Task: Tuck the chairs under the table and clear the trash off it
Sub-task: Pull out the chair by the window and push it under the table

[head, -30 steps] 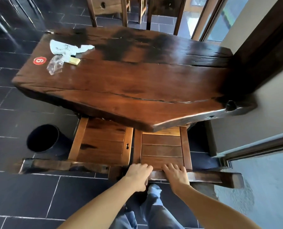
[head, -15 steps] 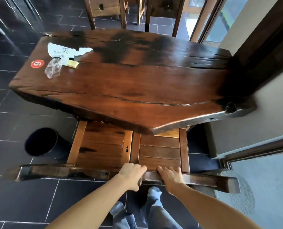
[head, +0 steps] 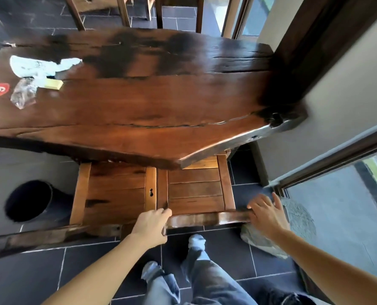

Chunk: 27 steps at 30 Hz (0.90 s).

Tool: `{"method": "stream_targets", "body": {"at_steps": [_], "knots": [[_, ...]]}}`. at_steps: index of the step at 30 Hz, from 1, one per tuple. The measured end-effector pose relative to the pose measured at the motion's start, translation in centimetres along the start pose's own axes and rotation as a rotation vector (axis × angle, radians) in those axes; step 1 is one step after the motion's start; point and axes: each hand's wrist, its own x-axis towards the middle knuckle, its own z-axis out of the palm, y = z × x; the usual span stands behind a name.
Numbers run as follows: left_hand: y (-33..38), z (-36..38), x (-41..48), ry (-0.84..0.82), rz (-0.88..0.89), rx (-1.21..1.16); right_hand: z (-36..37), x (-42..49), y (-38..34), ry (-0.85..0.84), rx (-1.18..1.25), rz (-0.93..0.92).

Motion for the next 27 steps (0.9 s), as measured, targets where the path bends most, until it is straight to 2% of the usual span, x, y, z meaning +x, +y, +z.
{"method": "stream_targets", "body": {"at_steps": [2, 7, 11, 16, 18, 21, 23, 27], "knots": [[0.0, 0.3, 0.0, 0.019, -0.007, -0.006, 0.3, -0.3, 0.6, 0.015, -0.002, -0.038], [0.1, 0.4, 0.5, 0.063, 0.001, -0.033, 0.0, 0.8, 1.6, -0.091, 0.022, -0.024], [0.4, -0.2, 1.4, 0.000, 0.034, -0.055, -0.8, 2.6, 2.0, -0.157, 0.045, 0.012], [0.7, -0.4, 1.0, -0.035, -0.016, -0.117, -2.0, 7.3, 3.1, -0.400, 0.144, 0.175], [0.6, -0.4, 0.6, -0.034, -0.051, -0.174, -2.1, 8.6, 2.5, -0.447, 0.145, 0.141], [0.7, -0.9, 0.2, 0.000, -0.191, -0.449, -1.0, 9.6, -0.4, -0.514, 0.179, 0.023], [0.4, -1.5, -0.1, 0.103, -0.240, -0.509, -0.1, 10.2, -3.2, -0.578, 0.211, -0.085], [-2.7, -1.2, -3.2, 0.346, -0.344, -0.483, -0.6, 11.4, -10.6, -0.627, 0.276, -0.258]]}}
